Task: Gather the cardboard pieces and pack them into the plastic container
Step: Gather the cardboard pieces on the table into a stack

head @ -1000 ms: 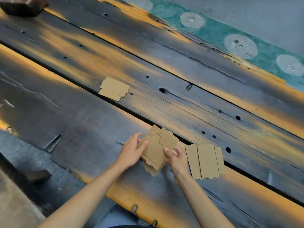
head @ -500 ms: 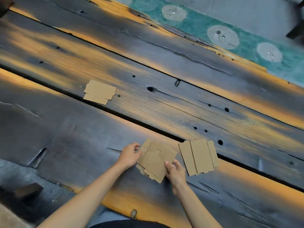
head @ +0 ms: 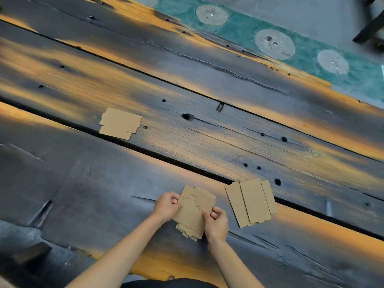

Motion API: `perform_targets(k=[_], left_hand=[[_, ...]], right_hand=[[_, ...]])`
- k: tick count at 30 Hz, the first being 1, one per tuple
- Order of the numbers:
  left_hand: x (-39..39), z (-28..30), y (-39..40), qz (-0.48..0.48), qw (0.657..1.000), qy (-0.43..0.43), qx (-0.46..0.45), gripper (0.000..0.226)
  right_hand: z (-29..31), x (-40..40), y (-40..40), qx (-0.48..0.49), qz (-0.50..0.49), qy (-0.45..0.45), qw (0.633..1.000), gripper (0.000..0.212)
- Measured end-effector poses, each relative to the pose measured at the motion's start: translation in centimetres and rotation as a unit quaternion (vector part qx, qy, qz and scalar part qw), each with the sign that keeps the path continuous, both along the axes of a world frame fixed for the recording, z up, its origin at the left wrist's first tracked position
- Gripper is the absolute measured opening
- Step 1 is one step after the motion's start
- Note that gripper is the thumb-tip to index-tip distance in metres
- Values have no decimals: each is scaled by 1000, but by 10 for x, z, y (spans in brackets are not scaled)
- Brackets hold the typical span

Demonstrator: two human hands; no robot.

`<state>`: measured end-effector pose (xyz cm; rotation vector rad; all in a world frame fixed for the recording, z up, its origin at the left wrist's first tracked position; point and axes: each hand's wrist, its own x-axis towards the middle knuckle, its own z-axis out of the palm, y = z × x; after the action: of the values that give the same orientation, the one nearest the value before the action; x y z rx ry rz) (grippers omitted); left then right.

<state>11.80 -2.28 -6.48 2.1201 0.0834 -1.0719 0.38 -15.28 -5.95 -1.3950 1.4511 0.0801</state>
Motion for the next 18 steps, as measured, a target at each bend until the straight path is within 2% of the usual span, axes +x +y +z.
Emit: perform_targets(k=[5,9,12,15,18], left_hand=[[2,1,7,71,992,57,-88,13],[8,6,16,84,977,102,-170,13],[13,13,22,57,973,67,-214,14],[19,20,25,32,971,11,-238,16],[21,27,26,4,974,-31,-225,31]], right_hand=[[2,2,-7,53,-12,-39,998,48],[5,8,-12,81,12,-91,992,39],[13,17,-16,82,9,-140,987,30],[25,26,-23,57,35,-190,980,29],[30,31,-26,29,70,-216,973,28]])
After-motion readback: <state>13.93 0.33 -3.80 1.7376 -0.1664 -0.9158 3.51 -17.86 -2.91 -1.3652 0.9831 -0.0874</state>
